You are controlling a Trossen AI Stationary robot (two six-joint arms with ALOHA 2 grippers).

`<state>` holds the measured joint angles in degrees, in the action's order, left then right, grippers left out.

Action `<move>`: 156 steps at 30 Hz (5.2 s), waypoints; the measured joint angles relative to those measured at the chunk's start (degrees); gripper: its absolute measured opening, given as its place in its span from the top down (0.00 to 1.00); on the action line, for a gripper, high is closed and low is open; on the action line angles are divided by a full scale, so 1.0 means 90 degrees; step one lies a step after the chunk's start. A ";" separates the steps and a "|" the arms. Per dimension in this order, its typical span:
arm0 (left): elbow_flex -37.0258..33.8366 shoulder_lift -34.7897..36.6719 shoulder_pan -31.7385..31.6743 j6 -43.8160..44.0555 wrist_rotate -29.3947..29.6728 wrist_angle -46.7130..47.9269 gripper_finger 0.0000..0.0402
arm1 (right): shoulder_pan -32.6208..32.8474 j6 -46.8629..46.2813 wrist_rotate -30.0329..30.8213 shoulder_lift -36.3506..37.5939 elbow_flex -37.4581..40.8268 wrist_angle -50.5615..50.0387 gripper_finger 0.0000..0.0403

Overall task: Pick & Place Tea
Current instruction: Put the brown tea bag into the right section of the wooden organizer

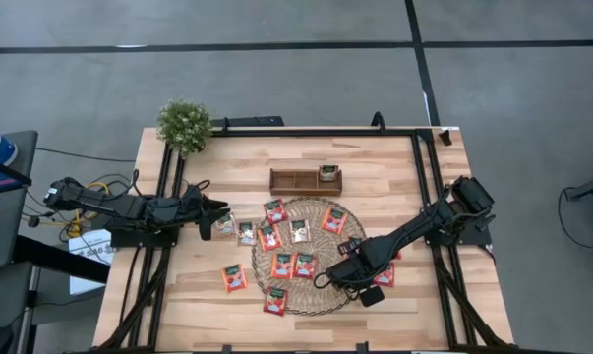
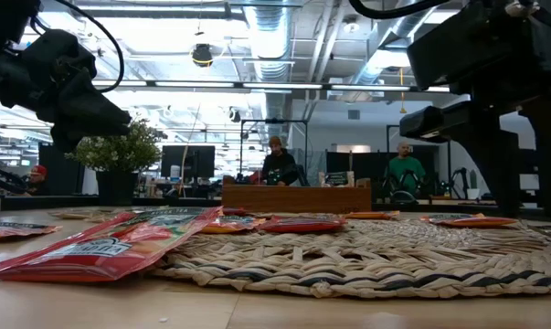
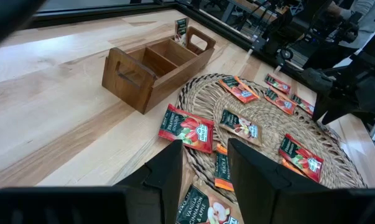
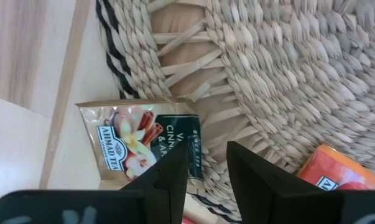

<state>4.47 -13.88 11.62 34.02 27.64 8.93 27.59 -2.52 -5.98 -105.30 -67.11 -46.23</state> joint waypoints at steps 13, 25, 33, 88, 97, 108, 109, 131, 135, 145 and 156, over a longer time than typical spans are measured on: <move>0.0000 -0.0001 0.0000 -0.0012 0.0000 0.0000 0.70 | 0.0100 0.0000 0.0009 -0.0301 0.0000 0.0138 0.74; 0.0002 -0.0001 0.0000 -0.0012 0.0010 0.0007 0.70 | 0.0099 -0.0051 -0.0034 -0.0389 -0.0012 0.0165 0.76; 0.0002 -0.0001 -0.0002 -0.0010 0.0011 0.0007 0.70 | 0.0098 -0.0054 -0.0048 -0.0396 -0.0010 0.0165 0.84; 0.0002 -0.0001 0.0000 -0.0012 -0.0090 0.0000 0.70 | -0.1636 -0.0847 0.6033 -0.0255 -0.2390 -0.2881 1.00; 0.0002 -0.0001 -0.0002 -0.0015 -0.0090 0.0000 0.70 | -0.2722 0.0189 0.6011 -0.0255 -0.2390 -0.2738 1.00; 0.0002 -0.0001 0.0000 -0.0015 -0.0092 0.0002 0.70 | -0.3172 0.1482 0.5282 -0.0291 -0.2392 -0.2232 1.00; 0.0002 -0.0001 0.0000 -0.0015 -0.0092 0.0000 0.70 | -0.3218 0.1511 0.5190 -0.0310 -0.2392 -0.2246 1.00; 0.0002 -0.0001 -0.0002 -0.0017 -0.0095 0.0005 0.70 | -0.3837 0.2343 0.4355 -0.0311 -0.2392 -0.2143 1.00; 0.0002 -0.0001 0.0000 -0.0017 -0.0095 0.0005 0.70 | -0.3900 0.2489 0.4313 -0.0311 -0.2392 -0.2083 1.00; 0.0002 -0.0001 -0.0001 -0.0017 -0.0094 0.0005 0.70 | -0.4041 0.2779 0.4090 -0.0311 -0.2392 -0.1956 1.00; 0.0002 -0.0001 -0.0001 -0.0017 -0.0092 0.0005 0.70 | -0.4062 0.2841 0.3852 -0.0311 -0.2392 -0.1977 1.00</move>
<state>4.49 -13.89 11.61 33.87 26.81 8.97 -8.97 23.04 28.69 -108.09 -88.64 -64.03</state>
